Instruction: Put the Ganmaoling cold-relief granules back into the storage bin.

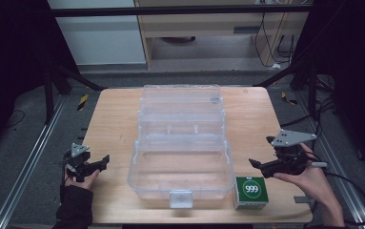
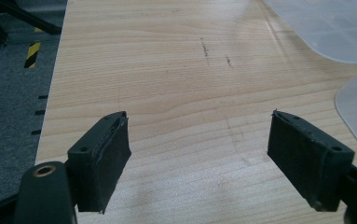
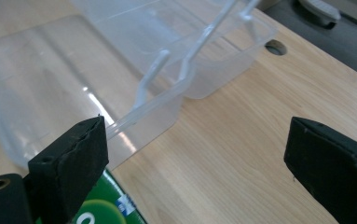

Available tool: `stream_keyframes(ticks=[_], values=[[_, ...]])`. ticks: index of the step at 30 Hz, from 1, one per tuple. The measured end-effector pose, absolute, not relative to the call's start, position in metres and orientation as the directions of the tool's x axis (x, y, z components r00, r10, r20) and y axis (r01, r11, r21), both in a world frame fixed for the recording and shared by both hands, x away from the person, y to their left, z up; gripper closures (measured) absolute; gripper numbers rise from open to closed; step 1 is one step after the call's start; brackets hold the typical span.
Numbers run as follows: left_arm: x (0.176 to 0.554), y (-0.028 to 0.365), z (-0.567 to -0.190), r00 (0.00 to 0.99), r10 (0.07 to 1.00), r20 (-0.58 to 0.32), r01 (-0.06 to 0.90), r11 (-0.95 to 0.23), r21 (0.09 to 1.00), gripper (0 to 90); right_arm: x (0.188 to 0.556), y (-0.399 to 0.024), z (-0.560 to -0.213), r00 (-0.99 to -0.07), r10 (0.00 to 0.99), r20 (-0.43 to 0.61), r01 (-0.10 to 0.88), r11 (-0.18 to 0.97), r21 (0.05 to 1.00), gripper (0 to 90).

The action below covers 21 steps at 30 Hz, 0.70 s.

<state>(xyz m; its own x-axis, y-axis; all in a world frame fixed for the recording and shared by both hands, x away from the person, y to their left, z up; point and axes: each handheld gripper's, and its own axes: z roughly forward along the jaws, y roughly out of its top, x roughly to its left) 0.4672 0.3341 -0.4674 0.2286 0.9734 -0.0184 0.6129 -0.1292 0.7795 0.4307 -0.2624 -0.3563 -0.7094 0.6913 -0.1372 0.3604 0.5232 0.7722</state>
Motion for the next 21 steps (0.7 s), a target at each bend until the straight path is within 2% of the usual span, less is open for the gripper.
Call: stream_keyframes(ticks=[8, 21], values=[[0.467, 0.332, -0.468, 0.238, 0.971, -0.011, 0.615, -0.142, 0.776, 19.7, 0.421, -0.253, -0.360, -0.803, 0.575, -0.155, 0.326, 0.641, 0.695, 4.6], [0.468, 0.331, -0.469, 0.243, 0.970, -0.008, 0.616, -0.148, 0.774, 19.7, 0.409, -0.243, -0.370, -0.864, 0.486, -0.131, 0.324, 0.737, 0.594, 3.8]])
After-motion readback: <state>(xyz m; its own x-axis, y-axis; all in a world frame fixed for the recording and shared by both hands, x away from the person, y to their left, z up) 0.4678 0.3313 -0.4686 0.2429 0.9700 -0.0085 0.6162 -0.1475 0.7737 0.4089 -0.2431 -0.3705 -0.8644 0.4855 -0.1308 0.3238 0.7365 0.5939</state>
